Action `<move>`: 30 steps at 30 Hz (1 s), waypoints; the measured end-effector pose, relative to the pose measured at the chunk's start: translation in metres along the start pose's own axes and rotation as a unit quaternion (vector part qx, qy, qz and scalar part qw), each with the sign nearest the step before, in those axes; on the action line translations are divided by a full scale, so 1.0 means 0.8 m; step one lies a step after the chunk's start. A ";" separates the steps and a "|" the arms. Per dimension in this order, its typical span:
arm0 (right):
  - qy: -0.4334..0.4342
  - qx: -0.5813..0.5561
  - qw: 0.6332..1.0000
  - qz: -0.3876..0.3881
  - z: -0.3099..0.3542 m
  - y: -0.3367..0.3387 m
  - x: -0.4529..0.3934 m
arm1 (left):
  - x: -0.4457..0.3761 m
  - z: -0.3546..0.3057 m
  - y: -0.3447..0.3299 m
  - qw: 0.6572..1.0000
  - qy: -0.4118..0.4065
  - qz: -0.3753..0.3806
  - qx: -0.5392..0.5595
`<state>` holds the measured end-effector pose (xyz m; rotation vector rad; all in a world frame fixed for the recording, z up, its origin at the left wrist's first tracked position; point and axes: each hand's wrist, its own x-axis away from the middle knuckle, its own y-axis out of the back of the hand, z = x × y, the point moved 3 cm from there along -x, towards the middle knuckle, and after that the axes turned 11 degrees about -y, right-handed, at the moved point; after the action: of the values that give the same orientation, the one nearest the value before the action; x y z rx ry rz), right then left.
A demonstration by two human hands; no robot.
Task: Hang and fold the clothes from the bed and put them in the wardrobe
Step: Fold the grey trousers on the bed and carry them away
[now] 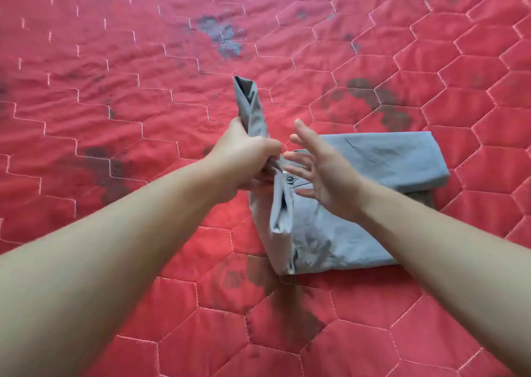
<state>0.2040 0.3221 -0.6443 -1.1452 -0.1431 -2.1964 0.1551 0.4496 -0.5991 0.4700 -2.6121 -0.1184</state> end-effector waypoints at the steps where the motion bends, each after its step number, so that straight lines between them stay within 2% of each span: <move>1: -0.019 -0.030 0.999 0.037 0.006 0.014 0.010 | -0.003 -0.007 -0.025 1.000 -0.008 -0.010 -0.018; 3: -0.031 -0.058 0.992 0.112 0.016 0.038 0.027 | -0.007 -0.019 -0.074 0.998 -0.028 -0.003 -0.053; 5: -0.030 -0.067 0.989 0.127 0.022 0.061 0.040 | -0.010 -0.028 -0.122 0.992 -0.051 0.028 -0.111; 7: -0.036 -0.065 0.993 0.090 0.026 0.091 0.047 | -0.012 -0.034 -0.160 0.987 -0.069 0.064 -0.126; 10: -0.070 -0.060 0.996 0.014 0.024 0.153 0.049 | -0.009 -0.033 -0.194 0.988 -0.055 0.146 -0.014; 11: -0.081 -0.067 0.994 -0.001 0.023 0.173 0.050 | -0.008 -0.033 -0.198 0.985 -0.077 0.151 0.017; 13: -0.085 -0.117 0.989 -0.015 0.014 0.214 0.047 | -0.008 -0.028 -0.192 0.982 -0.169 0.083 0.003; 15: -0.099 -0.139 0.983 -0.073 -0.003 0.251 0.038 | -0.011 -0.009 -0.174 0.975 -0.216 -0.035 -0.042; 16: -0.104 -0.098 0.981 -0.132 -0.017 0.269 0.033 | -0.012 0.006 -0.167 0.974 -0.202 -0.077 -0.066; 18: -0.099 0.034 0.961 -0.257 -0.044 0.296 0.024 | -0.016 0.043 -0.155 0.975 -0.130 -0.112 -0.139; 20: -0.062 0.120 0.936 -0.326 -0.059 0.306 0.015 | -0.017 0.078 -0.148 0.962 -0.069 -0.120 -0.236; 21: -0.043 0.150 0.925 -0.346 -0.061 0.306 0.011 | -0.017 0.091 -0.145 0.959 -0.053 -0.126 -0.249; 25: -0.002 0.256 0.879 -0.403 -0.062 0.306 0.007 | -0.014 0.125 -0.147 0.989 0.027 -0.123 -0.079; 30: -0.045 0.290 0.876 -0.383 -0.058 0.302 0.002 | -0.014 0.143 -0.151 0.982 0.107 -0.152 -0.013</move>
<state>0.3141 0.1145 -0.7180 -0.9092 -1.4067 -2.4476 0.1476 0.3403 -0.7248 0.8224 -2.3109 -0.1909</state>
